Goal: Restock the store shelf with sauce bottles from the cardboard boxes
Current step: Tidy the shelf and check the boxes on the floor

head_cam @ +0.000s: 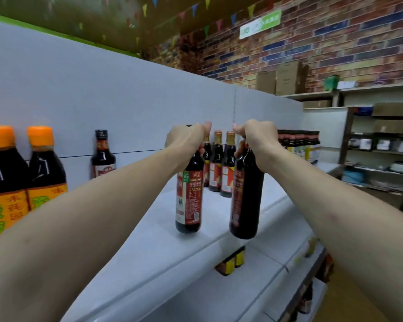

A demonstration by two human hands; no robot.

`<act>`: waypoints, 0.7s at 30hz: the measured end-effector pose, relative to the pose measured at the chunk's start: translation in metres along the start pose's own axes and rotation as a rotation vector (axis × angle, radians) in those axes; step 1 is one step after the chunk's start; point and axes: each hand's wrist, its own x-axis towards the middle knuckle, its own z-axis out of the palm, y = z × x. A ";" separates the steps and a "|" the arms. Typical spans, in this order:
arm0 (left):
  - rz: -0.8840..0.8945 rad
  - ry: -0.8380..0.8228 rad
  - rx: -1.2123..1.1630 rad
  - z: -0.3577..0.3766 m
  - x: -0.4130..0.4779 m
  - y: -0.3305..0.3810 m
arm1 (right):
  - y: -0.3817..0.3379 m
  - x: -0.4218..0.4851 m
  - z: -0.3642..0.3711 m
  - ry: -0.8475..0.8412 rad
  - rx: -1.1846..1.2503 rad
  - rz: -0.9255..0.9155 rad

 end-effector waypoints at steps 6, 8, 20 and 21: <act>-0.025 0.256 0.144 -0.037 0.048 -0.036 | 0.014 0.038 0.066 -0.139 0.053 0.017; -0.040 0.350 0.147 -0.048 0.057 -0.042 | 0.019 0.046 0.084 -0.197 0.092 0.031; 0.010 0.816 0.499 -0.053 0.088 -0.065 | 0.048 0.103 0.165 -0.584 0.231 0.011; 0.012 0.853 0.530 -0.051 0.088 -0.066 | 0.050 0.106 0.169 -0.618 0.237 -0.008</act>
